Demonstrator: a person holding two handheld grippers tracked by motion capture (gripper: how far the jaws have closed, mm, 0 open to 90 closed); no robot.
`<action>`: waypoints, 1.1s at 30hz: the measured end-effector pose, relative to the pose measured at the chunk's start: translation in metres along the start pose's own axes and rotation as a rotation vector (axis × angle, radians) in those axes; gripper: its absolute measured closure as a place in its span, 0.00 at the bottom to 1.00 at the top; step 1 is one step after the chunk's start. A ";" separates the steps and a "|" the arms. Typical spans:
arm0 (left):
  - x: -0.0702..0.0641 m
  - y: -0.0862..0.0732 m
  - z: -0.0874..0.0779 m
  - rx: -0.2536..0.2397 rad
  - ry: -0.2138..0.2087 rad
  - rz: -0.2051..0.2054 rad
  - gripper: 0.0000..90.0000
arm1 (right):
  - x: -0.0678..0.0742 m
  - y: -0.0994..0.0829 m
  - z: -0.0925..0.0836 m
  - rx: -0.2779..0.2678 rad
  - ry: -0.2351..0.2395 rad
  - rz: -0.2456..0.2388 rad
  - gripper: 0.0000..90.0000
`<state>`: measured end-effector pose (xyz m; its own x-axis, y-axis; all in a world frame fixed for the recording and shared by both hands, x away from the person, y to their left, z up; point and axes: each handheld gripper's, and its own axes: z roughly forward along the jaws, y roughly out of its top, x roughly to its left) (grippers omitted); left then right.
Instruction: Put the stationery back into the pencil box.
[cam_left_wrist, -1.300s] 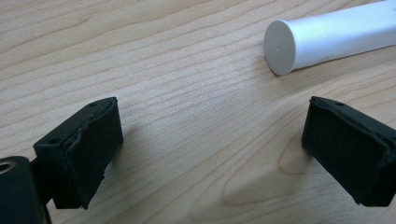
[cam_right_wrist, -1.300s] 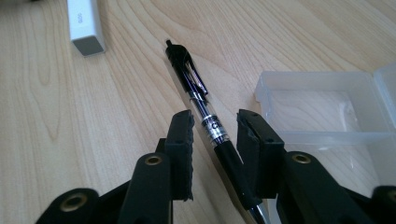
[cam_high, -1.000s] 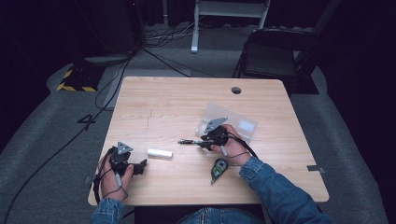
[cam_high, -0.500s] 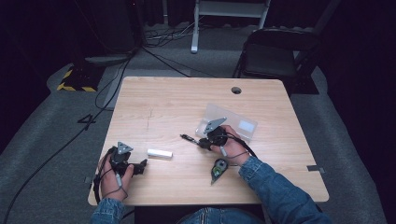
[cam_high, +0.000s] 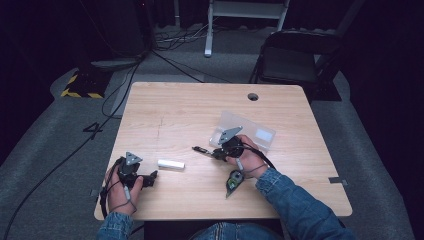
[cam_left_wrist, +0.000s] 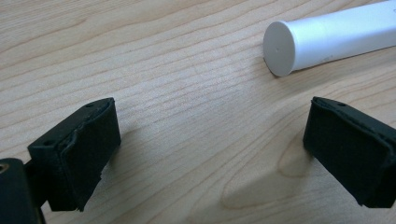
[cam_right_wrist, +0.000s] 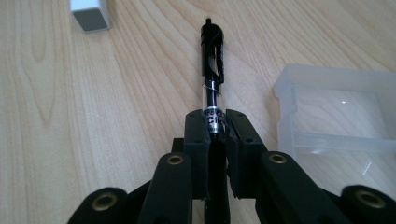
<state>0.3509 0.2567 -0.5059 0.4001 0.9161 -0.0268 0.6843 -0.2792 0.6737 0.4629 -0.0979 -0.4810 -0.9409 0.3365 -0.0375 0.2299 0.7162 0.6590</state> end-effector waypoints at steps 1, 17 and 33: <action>0.000 0.000 0.000 0.000 0.000 0.000 0.05 | 0.001 0.001 -0.003 -0.007 -0.005 -0.004 0.89; 0.000 0.002 0.002 0.007 -0.001 0.002 0.02 | 0.006 0.003 -0.053 -0.105 -0.047 -0.031 0.89; 0.000 0.002 0.003 0.007 0.000 0.003 0.01 | 0.000 -0.009 -0.095 -0.159 -0.079 0.018 0.89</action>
<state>0.3540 0.2552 -0.5062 0.4019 0.9153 -0.0249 0.6876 -0.2838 0.6683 0.4378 -0.1620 -0.4156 -0.9131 0.3998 -0.0798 0.1980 0.6060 0.7704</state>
